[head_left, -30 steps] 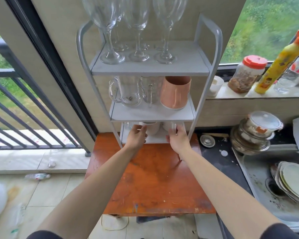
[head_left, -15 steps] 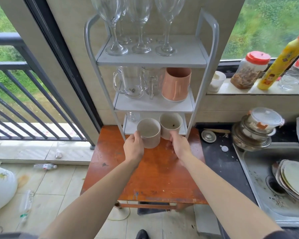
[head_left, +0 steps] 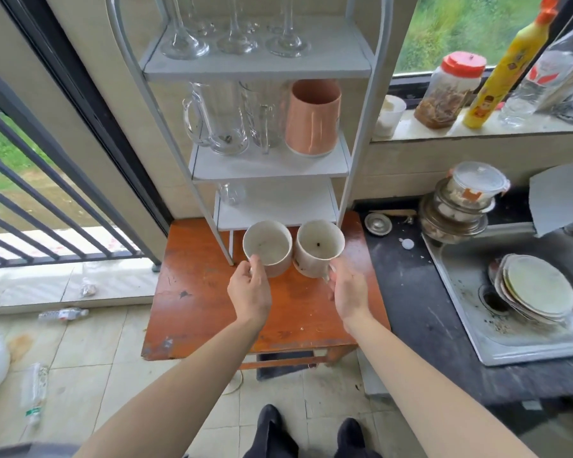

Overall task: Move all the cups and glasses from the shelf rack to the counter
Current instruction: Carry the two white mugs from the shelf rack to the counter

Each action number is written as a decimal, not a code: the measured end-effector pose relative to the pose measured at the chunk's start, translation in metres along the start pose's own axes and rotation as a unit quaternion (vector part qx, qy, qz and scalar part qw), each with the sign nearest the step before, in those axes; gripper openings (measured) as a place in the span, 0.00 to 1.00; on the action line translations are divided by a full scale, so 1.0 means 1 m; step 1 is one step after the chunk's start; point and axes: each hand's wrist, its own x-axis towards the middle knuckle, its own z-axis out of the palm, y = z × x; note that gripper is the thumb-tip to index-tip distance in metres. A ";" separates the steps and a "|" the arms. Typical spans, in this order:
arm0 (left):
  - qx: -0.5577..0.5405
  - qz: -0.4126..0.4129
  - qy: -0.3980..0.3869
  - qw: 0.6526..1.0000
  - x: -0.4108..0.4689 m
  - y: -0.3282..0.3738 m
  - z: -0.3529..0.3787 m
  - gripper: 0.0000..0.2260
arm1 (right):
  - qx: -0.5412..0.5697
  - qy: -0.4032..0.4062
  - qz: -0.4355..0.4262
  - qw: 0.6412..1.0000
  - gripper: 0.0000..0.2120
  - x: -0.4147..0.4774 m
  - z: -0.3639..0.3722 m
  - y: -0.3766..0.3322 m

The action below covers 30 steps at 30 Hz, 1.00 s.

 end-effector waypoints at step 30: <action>-0.025 0.202 -0.488 0.849 -0.542 0.120 0.301 0.14 | 0.164 0.537 -0.018 0.827 0.30 -0.278 -0.560 0.095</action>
